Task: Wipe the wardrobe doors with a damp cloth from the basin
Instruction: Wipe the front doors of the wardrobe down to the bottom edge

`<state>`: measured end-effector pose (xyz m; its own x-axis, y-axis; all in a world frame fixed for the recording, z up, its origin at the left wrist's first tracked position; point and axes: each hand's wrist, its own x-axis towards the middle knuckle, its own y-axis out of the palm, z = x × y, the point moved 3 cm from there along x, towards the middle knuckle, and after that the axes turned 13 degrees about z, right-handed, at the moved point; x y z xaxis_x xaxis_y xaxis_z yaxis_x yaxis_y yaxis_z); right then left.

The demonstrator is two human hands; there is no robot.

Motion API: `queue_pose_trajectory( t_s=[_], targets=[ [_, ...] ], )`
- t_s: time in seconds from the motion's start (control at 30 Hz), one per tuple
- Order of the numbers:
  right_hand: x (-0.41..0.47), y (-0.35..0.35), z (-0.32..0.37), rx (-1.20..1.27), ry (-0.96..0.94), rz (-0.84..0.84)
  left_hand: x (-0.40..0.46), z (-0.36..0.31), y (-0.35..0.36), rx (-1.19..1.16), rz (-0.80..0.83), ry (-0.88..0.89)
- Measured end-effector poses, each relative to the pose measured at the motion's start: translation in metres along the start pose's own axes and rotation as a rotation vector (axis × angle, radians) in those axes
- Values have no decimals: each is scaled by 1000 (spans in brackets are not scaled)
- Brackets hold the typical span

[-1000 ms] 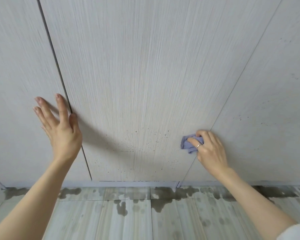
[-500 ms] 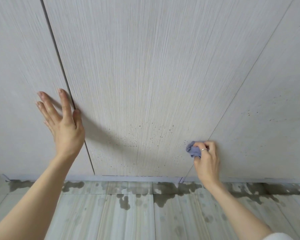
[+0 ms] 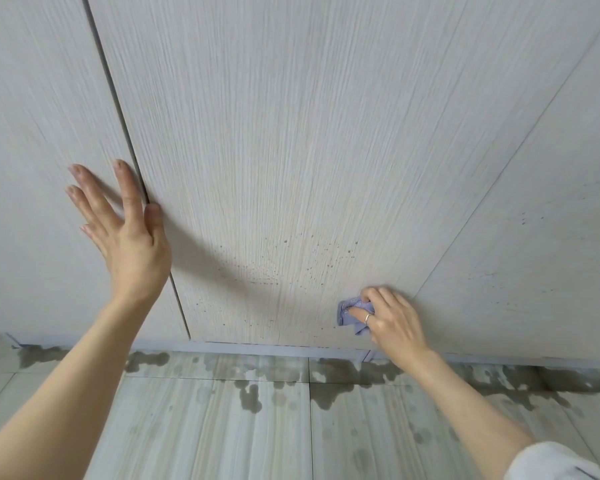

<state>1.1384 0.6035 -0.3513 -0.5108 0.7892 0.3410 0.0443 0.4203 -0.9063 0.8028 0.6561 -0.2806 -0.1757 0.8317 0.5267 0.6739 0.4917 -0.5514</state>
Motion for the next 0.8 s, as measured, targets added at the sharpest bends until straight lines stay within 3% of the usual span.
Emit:
queue_pose_trajectory(
  t_s=[0.07,0.23,0.3,0.37,0.5,0.57,0.73,0.8],
  targets=[
    [5,-7,-2,25,18,-60,0,0,1,-4,1,-5],
    [45,-61,-8,155,155,-515,-1,0,2,-13,-5,-9],
    [57,-67,-6,205,233,-619,-1,0,2,-16,-3,-5],
    [56,-54,5,176,227,-597,0,1,3,-17,0,-11],
    [32,-12,31,-68,-78,-221,-1,4,2,-16,-7,-14],
    [31,-13,30,-67,-93,-144,-1,4,3,-16,-6,-10],
    [74,-64,16,128,143,-562,0,6,6,-19,-3,-16],
    [89,-71,22,150,151,-639,1,5,6,-15,-1,-8]
  ],
)
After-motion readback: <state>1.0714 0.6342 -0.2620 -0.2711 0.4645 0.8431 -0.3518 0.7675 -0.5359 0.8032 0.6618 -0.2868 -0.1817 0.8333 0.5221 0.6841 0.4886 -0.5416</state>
